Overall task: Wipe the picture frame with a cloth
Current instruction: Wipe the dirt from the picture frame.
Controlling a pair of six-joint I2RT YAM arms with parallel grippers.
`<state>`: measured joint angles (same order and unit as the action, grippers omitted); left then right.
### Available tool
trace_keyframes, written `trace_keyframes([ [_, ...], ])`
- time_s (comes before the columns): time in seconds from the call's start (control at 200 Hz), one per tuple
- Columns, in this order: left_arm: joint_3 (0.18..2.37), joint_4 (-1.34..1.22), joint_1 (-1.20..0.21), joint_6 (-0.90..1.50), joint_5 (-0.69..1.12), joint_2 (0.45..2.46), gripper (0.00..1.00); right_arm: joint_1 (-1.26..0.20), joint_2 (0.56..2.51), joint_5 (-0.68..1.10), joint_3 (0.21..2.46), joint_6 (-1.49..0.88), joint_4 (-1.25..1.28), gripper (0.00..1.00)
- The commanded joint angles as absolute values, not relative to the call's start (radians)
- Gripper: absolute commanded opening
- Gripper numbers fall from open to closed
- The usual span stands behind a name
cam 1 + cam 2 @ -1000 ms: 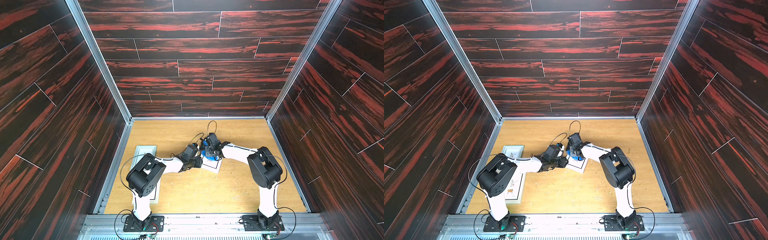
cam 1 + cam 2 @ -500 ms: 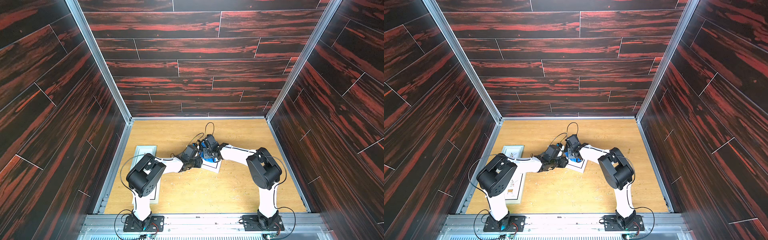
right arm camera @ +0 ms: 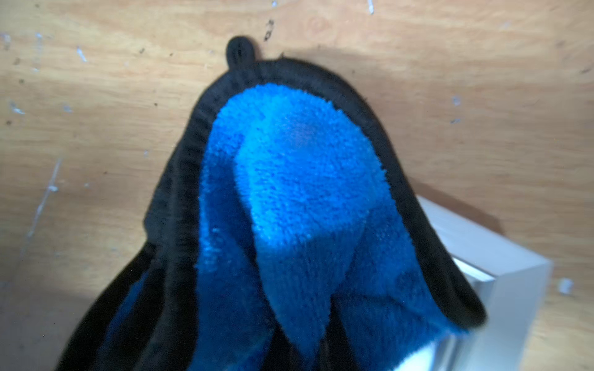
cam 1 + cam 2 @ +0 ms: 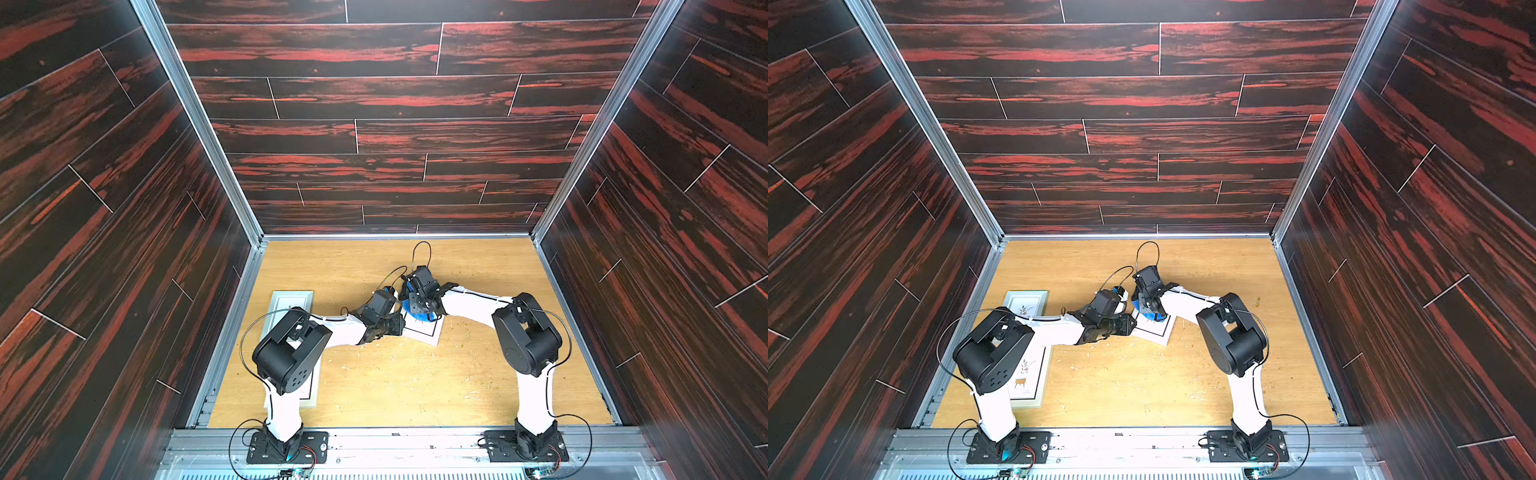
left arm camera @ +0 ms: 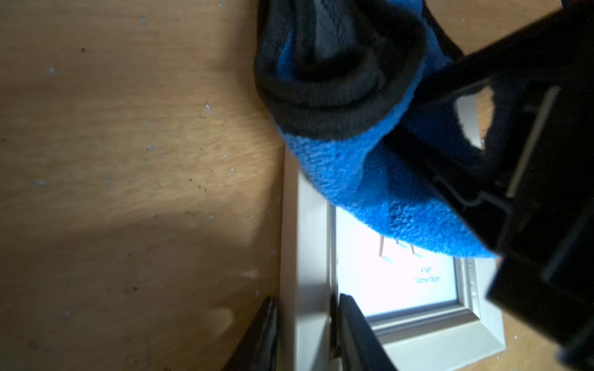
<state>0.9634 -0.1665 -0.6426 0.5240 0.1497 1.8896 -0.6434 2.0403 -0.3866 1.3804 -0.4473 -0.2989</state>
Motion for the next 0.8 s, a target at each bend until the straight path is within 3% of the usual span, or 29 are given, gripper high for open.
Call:
trace_keyframes([
  [0.0, 0.914, -0.006, -0.645, 0.535, 0.142, 1.927, 0.36, -0.582, 2.089, -0.463, 1.456, -0.425, -0.354, 0.0],
  [0.266, 0.923, 0.003, -0.645, 0.525, 0.135, 1.941, 0.36, -0.62, 2.087, -0.412, 1.454, -0.425, -0.332, 0.0],
  [0.446, 0.921, 0.01, -0.645, 0.533, 0.128, 1.939, 0.36, -0.606, 2.192, -0.558, 1.601, -0.448, -0.451, 0.0],
  [0.596, 0.919, 0.01, -0.646, 0.535, 0.114, 1.94, 0.36, -0.582, 2.103, -0.618, 1.494, -0.428, -0.446, 0.0],
  [0.797, 0.925, 0.007, -0.644, 0.54, 0.114, 1.944, 0.36, -0.636, 2.079, -0.54, 1.46, -0.446, -0.43, 0.0],
])
